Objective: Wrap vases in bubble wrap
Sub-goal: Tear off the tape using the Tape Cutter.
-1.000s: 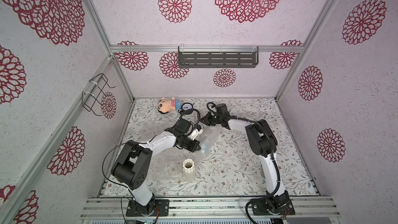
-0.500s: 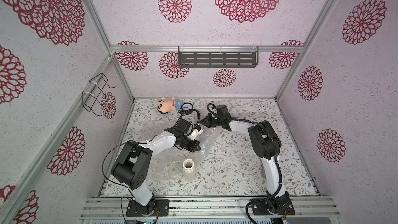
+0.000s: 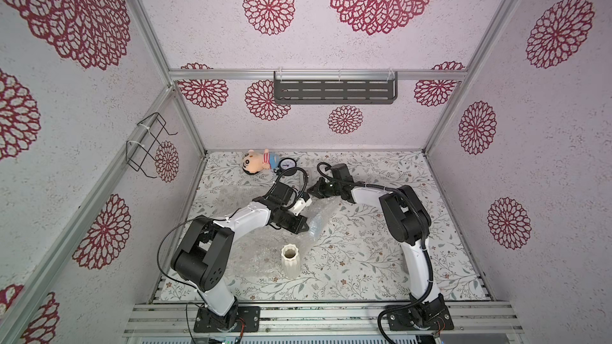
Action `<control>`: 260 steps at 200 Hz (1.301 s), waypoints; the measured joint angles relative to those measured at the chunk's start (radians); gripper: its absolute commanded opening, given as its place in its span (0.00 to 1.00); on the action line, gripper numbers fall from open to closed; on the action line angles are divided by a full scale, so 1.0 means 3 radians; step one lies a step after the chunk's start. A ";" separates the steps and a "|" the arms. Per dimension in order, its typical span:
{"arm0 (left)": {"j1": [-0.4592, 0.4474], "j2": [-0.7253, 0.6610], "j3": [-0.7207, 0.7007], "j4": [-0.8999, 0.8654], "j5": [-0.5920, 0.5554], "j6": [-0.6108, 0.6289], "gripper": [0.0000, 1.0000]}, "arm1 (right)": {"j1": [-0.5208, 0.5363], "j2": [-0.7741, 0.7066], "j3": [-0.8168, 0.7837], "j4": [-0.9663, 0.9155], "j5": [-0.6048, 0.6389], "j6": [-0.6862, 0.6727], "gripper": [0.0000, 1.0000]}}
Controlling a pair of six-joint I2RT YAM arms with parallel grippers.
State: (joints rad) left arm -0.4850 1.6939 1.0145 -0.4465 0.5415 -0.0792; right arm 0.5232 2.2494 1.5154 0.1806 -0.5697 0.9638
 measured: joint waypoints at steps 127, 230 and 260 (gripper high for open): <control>0.0000 0.0000 0.0000 0.0019 0.0027 -0.0013 0.00 | 0.0041 0.0156 0.0243 -0.0261 0.0243 -0.0431 0.00; 0.0000 0.0001 0.0000 0.0052 0.0065 -0.0013 0.00 | 0.0061 0.0151 0.0332 -0.0769 0.0690 -0.0858 0.00; 0.0000 0.0001 -0.0001 0.0052 0.0066 -0.0013 0.00 | 0.0056 0.0125 0.0305 -0.0759 0.0734 -0.0895 0.00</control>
State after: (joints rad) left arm -0.4850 1.6943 1.0142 -0.4309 0.5613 -0.0830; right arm 0.5400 2.2868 1.6070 -0.0471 -0.3496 0.6952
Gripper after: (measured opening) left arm 0.039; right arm 0.056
